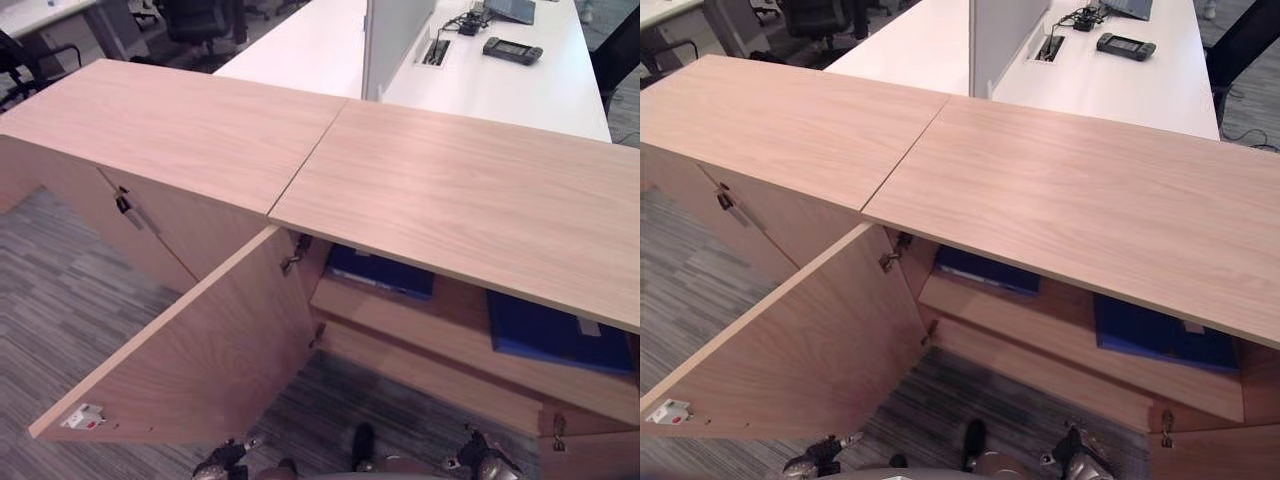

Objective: Put the empty folder in the office cabinet

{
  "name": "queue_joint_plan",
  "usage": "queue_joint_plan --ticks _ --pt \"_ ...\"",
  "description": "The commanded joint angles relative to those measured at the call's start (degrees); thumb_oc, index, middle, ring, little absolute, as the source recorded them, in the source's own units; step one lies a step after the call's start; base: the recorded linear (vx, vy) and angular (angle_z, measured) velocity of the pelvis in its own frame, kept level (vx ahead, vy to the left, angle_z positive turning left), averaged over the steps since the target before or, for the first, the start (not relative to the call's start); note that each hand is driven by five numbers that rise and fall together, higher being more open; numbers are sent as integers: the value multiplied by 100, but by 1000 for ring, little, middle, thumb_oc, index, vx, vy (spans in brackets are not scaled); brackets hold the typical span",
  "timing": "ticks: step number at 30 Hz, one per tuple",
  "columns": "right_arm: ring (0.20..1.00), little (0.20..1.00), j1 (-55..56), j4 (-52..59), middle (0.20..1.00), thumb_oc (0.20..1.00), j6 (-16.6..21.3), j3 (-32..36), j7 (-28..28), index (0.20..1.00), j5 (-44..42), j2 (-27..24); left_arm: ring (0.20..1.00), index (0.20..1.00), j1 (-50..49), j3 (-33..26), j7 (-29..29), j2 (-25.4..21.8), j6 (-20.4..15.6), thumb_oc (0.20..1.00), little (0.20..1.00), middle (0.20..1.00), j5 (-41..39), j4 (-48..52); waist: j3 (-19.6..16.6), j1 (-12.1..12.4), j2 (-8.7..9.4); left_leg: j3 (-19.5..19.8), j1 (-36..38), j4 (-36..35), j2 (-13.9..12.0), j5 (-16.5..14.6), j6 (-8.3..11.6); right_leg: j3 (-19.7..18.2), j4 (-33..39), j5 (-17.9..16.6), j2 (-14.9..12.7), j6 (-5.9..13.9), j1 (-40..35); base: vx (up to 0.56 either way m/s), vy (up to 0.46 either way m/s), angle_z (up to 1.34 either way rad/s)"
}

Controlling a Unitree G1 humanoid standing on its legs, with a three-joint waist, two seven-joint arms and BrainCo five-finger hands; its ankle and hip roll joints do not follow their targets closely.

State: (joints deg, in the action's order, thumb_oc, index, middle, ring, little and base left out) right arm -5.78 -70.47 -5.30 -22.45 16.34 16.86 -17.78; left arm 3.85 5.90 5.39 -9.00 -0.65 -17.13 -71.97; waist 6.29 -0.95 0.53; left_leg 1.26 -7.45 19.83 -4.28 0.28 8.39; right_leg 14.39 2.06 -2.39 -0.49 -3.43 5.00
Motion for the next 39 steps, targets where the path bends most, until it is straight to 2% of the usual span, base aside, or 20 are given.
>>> queue_joint_plan --ticks 1,2,3,4,5,6,7,11,15,19,20,23,26,27,29,31,34,37,38,39 --pt "1000 1000 -124 -501 1000 1000 -60 -119 123 1000 -83 -129 1000 1000 -81 368 -39 51 -98 1000 1000 1000 -123 142 52 111 86 -309 91 -34 7 120 -469 -581 -442 185 -398 638 34 68 54 24" --pt "1000 1000 -122 -501 1000 1000 -60 -118 123 1000 -82 -130 1000 1000 -83 370 -39 51 -98 1000 1000 1000 -123 144 58 118 86 -316 105 -38 7 115 -471 -587 -443 189 -399 641 26 131 77 -6" --pt "1000 1000 -78 -518 1000 1000 -26 -133 94 1000 -36 -154 1000 1000 -89 459 -86 43 -107 1000 1000 1000 -96 209 55 165 117 -223 -39 -489 103 -111 -524 -665 -366 195 -427 684 -61 203 123 -23" --pt "1000 1000 -73 -515 1000 1000 6 -178 96 1000 1 -174 1000 1000 -96 562 -114 37 -126 1000 1000 1000 -21 214 72 265 63 56 -219 -1198 197 121 -451 -799 -262 203 -357 721 -175 257 153 -32" --pt "1000 1000 -90 -504 1000 1000 19 -205 101 1000 -2 -188 1000 1000 -66 624 -120 30 -137 1000 1000 1000 16 221 100 316 31 166 -350 -1432 228 305 -430 -850 -209 210 -321 731 -248 170 103 -44" --pt "1000 1000 -88 -504 1000 1000 19 -204 101 1000 -2 -189 1000 1000 -66 626 -120 31 -138 1000 1000 1000 16 220 110 319 35 162 -324 -1451 231 308 -429 -852 -205 217 -325 732 -265 141 80 -52" --pt "1000 1000 -60 -473 1000 1000 58 -221 103 1000 10 -145 1000 1000 -72 650 -133 87 -143 1000 1000 1000 33 144 71 326 -59 313 -137 -1994 187 358 -422 -1003 -153 247 -198 766 -315 138 130 -66" --pt "1000 1000 28 -401 1000 1000 101 -259 93 1000 35 -45 1000 1000 -162 801 -167 119 -172 1000 1000 1000 349 71 -25 275 -122 199 245 -2229 250 300 -499 -1273 -4 94 -217 837 -301 92 188 -108" --pt "1000 1000 -100 -473 1000 1000 91 -255 19 1000 33 -3 1000 1000 -141 819 -186 48 -221 1000 1000 1000 396 122 -17 296 -140 -29 386 -2214 398 54 -661 -1570 113 -112 -326 1002 -207 -16 141 -55" --pt "1000 1000 -264 -503 1000 1000 66 -269 -35 1000 106 30 1000 1000 -95 763 -213 -14 -233 1000 1000 1000 451 80 77 331 -146 -509 341 -2116 477 -127 -791 -1685 1 -281 -470 1234 168 -94 133 -93" --pt "1000 1000 -308 -508 1000 1000 63 -282 -57 1000 142 39 1000 1000 -93 736 -225 -37 -234 1000 1000 1000 463 65 108 375 -155 -668 346 -2121 461 -178 -801 -1515 -89 -313 -566 1277 303 -96 55 -131" --pt "1000 1000 -441 -484 1000 1000 54 -282 -91 1000 222 43 1000 1000 -128 475 -255 -148 -195 1000 1000 1000 412 51 254 471 -192 -1178 318 -1973 160 -249 -729 -322 -363 -466 -1212 1360 653 -87 -77 -74" --pt "1000 1000 -451 -497 1000 1000 18 -282 -113 1000 240 72 1000 1000 -106 299 -238 -235 -173 1000 1000 1000 353 16 385 505 -131 -1352 465 -1843 -10 -348 -671 170 -286 -537 -1519 1352 722 62 -133 -118" --pt "1000 1000 -452 -503 1000 1000 10 -270 -123 1000 232 56 1000 1000 -100 255 -237 -262 -168 1000 1000 1000 321 9 385 550 -132 -1345 538 -1788 -85 -479 -609 357 -213 -512 -1577 1450 655 121 -193 -56" --pt "1000 1000 -386 -544 1000 1000 -23 -267 -133 1000 246 67 1000 1000 -144 233 -246 -267 -149 1000 1000 1000 356 1 368 498 49 -1435 532 -1678 -59 -435 -563 519 -16 -628 -1672 1417 498 53 -210 -30" --pt "1000 1000 -296 -550 1000 1000 -23 -294 -115 1000 257 51 1000 1000 -199 161 -260 -239 -145 1000 1000 1000 272 18 335 495 108 -1426 537 -1639 -173 -393 -481 532 -47 -704 -1623 1439 532 47 -242 13" --pt "1000 1000 -189 -470 1000 1000 -24 -297 -63 1000 240 17 1000 1000 -243 171 -247 -140 -151 1000 1000 1000 138 59 265 439 67 -1370 628 -1791 -333 -271 -378 548 -113 -662 -1518 1392 518 61 -209 30" --pt "1000 1000 -244 -306 1000 1000 -22 -415 -40 1000 289 -99 1000 1000 -167 354 -203 -56 -202 1000 1000 1000 -39 280 350 364 -74 -1334 568 -1832 -550 -139 -240 488 -427 -382 -1415 1259 659 -19 -170 -18" --pt "1000 1000 -267 -276 1000 1000 -7 -431 -21 1000 285 -164 1000 1000 -142 401 -199 -43 -213 1000 1000 1000 -147 408 437 373 -89 -1322 401 -1529 -657 -92 -184 514 -488 -282 -1395 1188 645 -113 -184 -3" --pt "1000 1000 -314 -235 1000 1000 -18 -435 38 1000 272 -216 1000 1000 -87 486 -171 -36 -214 1000 1000 1000 -278 568 593 411 -76 -1209 32 -963 -779 111 -126 578 -523 -222 -1399 1111 613 -111 -278 12"
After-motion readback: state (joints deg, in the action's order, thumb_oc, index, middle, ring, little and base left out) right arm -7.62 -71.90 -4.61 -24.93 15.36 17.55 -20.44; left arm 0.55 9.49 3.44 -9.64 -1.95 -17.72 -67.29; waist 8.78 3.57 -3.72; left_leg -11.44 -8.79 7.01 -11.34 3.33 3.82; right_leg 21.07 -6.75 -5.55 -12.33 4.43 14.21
